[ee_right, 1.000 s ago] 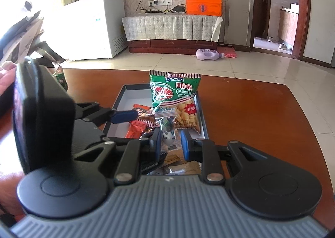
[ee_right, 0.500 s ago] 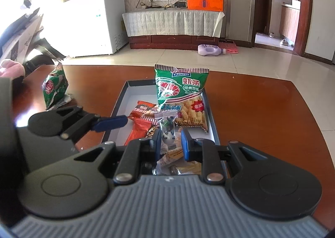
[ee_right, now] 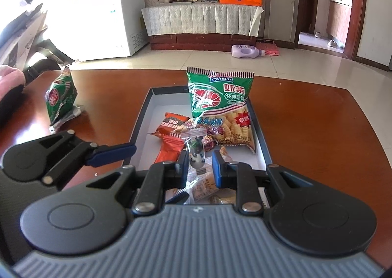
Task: Organize snacks
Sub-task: 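Open left gripper dropping chocolates into box while right gripper releases clear candy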
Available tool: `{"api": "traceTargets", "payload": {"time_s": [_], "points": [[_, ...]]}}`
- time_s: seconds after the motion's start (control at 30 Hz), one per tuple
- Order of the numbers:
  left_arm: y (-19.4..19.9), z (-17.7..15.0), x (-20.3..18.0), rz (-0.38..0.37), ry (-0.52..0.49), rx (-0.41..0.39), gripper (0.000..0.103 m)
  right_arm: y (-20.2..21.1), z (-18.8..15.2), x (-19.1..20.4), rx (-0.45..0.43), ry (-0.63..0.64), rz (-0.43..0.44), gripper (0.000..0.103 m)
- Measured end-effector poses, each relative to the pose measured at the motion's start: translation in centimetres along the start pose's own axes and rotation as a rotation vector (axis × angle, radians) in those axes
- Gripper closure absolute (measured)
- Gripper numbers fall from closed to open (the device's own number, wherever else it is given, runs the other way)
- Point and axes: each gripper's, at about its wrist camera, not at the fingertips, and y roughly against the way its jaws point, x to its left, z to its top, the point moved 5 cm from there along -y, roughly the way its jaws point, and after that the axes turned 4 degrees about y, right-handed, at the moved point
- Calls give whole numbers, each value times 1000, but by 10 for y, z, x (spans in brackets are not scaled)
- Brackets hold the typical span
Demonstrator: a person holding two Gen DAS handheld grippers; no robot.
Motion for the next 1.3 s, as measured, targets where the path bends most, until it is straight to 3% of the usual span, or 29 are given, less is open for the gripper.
{"api": "traceTargets", "payload": {"time_s": [0.67,0.77,0.83,1.1,1.2,1.3], "points": [[5,-4,-14,4,-37,-2,26,-3,-11,-1,48,38,-33,77],[7,-5,-16,5,-43,-4,26,2,-11,-3,32,25,-26,70],[7,-5,-17,5,-43,-5,25,6,-11,-4,18,17,-24,55],[11,-6,-20,5,-43,-8,25,17,-13,-9,-12,23,-25,51],[11,-7,-22,5,-43,-9,25,23,-12,-10,-38,27,-24,34],[12,-7,-22,5,-44,-9,25,29,-10,-10,-63,36,-30,28]]}}
